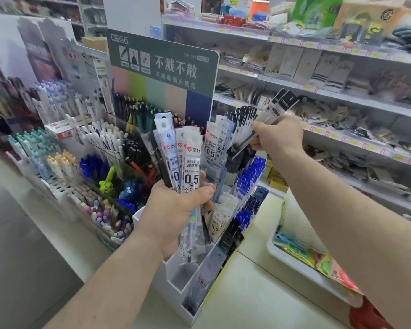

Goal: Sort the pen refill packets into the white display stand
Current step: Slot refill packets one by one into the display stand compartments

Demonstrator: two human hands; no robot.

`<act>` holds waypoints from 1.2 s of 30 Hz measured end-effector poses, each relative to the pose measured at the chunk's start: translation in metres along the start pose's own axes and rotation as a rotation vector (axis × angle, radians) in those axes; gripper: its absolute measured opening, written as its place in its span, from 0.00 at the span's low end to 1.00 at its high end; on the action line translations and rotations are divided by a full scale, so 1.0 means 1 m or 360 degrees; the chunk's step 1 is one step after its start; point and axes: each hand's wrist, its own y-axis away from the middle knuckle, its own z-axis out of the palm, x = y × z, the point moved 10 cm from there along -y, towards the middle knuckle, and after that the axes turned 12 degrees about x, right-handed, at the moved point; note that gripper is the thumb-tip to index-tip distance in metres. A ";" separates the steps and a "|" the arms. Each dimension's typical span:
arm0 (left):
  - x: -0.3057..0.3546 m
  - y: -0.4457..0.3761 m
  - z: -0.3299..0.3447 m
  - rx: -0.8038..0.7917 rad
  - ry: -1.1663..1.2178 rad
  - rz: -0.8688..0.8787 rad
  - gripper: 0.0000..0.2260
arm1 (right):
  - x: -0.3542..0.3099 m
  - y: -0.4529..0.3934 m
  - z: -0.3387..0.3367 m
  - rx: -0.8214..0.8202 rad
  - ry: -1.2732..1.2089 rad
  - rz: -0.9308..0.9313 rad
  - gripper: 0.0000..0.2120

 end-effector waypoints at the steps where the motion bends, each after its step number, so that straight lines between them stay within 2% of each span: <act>1: 0.000 0.000 0.000 -0.0007 0.0001 -0.0002 0.07 | 0.001 -0.003 0.004 0.0006 0.0019 0.0003 0.04; 5: -0.003 -0.002 -0.005 0.0010 0.0050 -0.0038 0.08 | 0.000 -0.014 0.013 0.0062 0.0109 -0.0024 0.09; 11: -0.005 -0.004 -0.009 0.0017 0.0044 -0.0054 0.08 | -0.002 -0.026 0.022 0.0102 0.0181 -0.0111 0.05; 15: -0.006 -0.002 -0.006 0.0014 0.0044 -0.0064 0.07 | -0.006 -0.024 0.035 0.0082 0.0204 -0.0151 0.08; 19: -0.007 0.002 -0.004 0.0017 0.0037 -0.0067 0.08 | -0.014 -0.019 0.046 0.0037 0.0449 -0.0399 0.18; 23: -0.008 0.003 -0.006 0.0038 0.0021 -0.0066 0.08 | -0.010 -0.016 0.057 -0.0062 0.0715 -0.0601 0.19; 27: -0.009 0.004 -0.007 0.0043 0.0058 -0.0086 0.08 | -0.006 -0.001 0.072 -0.0182 0.1009 -0.0752 0.18; 32: -0.009 0.005 -0.004 0.0018 0.0076 -0.0091 0.08 | 0.006 0.005 0.092 -0.0353 0.1133 -0.0696 0.08; 36: -0.008 0.007 -0.002 -0.0002 0.0064 -0.0077 0.08 | 0.008 0.007 0.098 -0.0367 0.1279 -0.0728 0.05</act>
